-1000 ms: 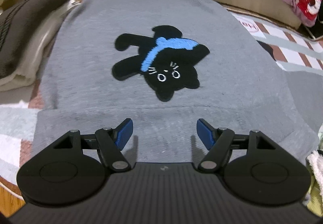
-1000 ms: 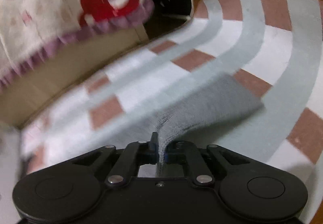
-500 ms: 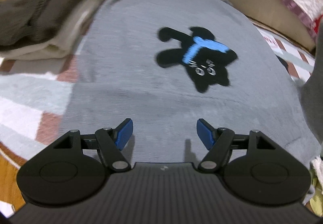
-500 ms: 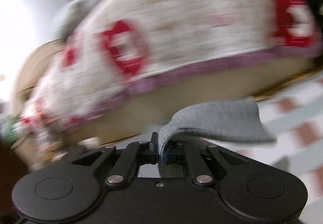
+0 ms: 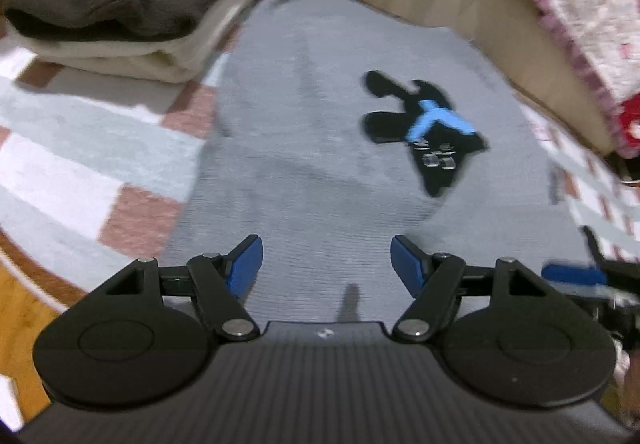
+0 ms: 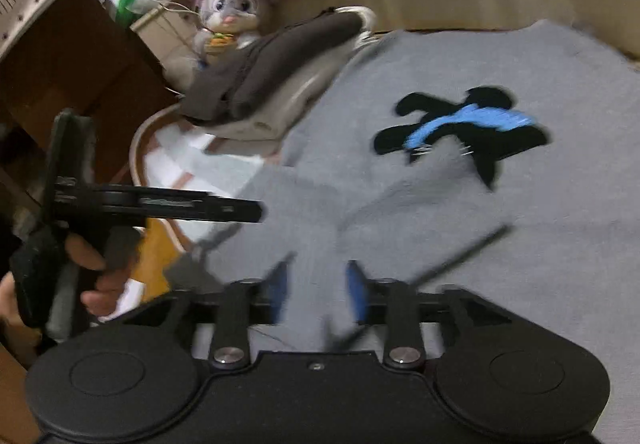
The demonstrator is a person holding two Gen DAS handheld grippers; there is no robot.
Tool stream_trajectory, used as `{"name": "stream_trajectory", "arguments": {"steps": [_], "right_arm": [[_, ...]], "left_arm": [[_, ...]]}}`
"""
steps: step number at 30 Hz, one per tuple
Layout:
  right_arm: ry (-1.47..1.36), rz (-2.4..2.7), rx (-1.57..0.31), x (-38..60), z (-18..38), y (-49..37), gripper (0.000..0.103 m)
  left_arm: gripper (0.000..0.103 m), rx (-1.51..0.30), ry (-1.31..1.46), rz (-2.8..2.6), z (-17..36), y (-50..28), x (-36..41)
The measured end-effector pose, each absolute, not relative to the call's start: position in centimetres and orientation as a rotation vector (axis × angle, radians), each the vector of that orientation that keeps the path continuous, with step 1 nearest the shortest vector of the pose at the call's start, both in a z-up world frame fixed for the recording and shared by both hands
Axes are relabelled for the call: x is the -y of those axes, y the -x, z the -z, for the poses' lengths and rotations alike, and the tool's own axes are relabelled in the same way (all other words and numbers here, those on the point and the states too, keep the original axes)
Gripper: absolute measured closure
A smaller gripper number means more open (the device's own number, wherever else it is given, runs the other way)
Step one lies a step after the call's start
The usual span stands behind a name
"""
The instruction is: Fold clothes
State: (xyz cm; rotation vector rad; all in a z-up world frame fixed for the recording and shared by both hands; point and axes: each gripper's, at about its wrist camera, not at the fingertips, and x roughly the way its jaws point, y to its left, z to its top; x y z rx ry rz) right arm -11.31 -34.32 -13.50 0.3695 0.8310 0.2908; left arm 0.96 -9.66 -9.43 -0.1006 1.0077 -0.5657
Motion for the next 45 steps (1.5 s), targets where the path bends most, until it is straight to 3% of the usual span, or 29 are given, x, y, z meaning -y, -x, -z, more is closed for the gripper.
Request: {"name": "stream_trajectory", "arguments": {"steps": [5, 9, 14, 16, 18, 27, 31, 37, 39, 43, 45], "right_arm": [[-0.477, 0.027, -0.829, 41.1, 13.4, 12.1, 0.04], [-0.748, 0.382, -0.916, 47.6, 17.1, 14.3, 0.037], [-0.806, 0.408, -0.882, 48.4, 17.2, 15.0, 0.038], [-0.724, 0.41, -0.907, 47.8, 17.0, 14.2, 0.037], [-0.682, 0.411, -0.941, 47.7, 17.4, 13.7, 0.036], [-0.505, 0.441, -1.069, 46.7, 18.9, 12.0, 0.037], [-0.5, 0.444, -1.072, 46.8, 19.2, 11.7, 0.037], [-0.457, 0.436, -1.088, 46.1, 19.2, 11.4, 0.033], [-0.464, 0.435, -1.088, 46.2, 19.2, 11.4, 0.032], [-0.457, 0.427, -1.094, 46.1, 19.3, 11.3, 0.03], [-0.44, 0.425, -1.101, 45.8, 19.3, 11.1, 0.03]], "left_arm": [[0.03, -0.976, 0.022, 0.773, 9.1, 1.2, 13.1], [0.016, -1.036, -0.133, 0.918, 10.7, 3.6, 18.0], [0.017, -1.017, -0.382, 0.868, 14.0, 5.5, 23.4], [0.034, -0.984, -0.373, 0.844, 13.8, 5.1, 23.2], [0.077, -0.936, -0.357, 0.801, 12.8, 4.8, 22.5], [0.076, -0.858, -0.259, 0.593, 12.3, 3.8, 17.9], [0.07, -0.88, -0.27, 0.561, 12.7, 3.7, 16.6], [0.079, -0.916, -0.205, 0.574, 12.4, 3.3, 14.4], [0.097, -0.905, -0.213, 0.594, 11.9, 3.5, 14.0], [0.097, -0.884, -0.229, 0.633, 10.9, 3.9, 13.1], [0.091, -0.88, -0.233, 0.644, 10.4, 4.0, 12.5]]}}
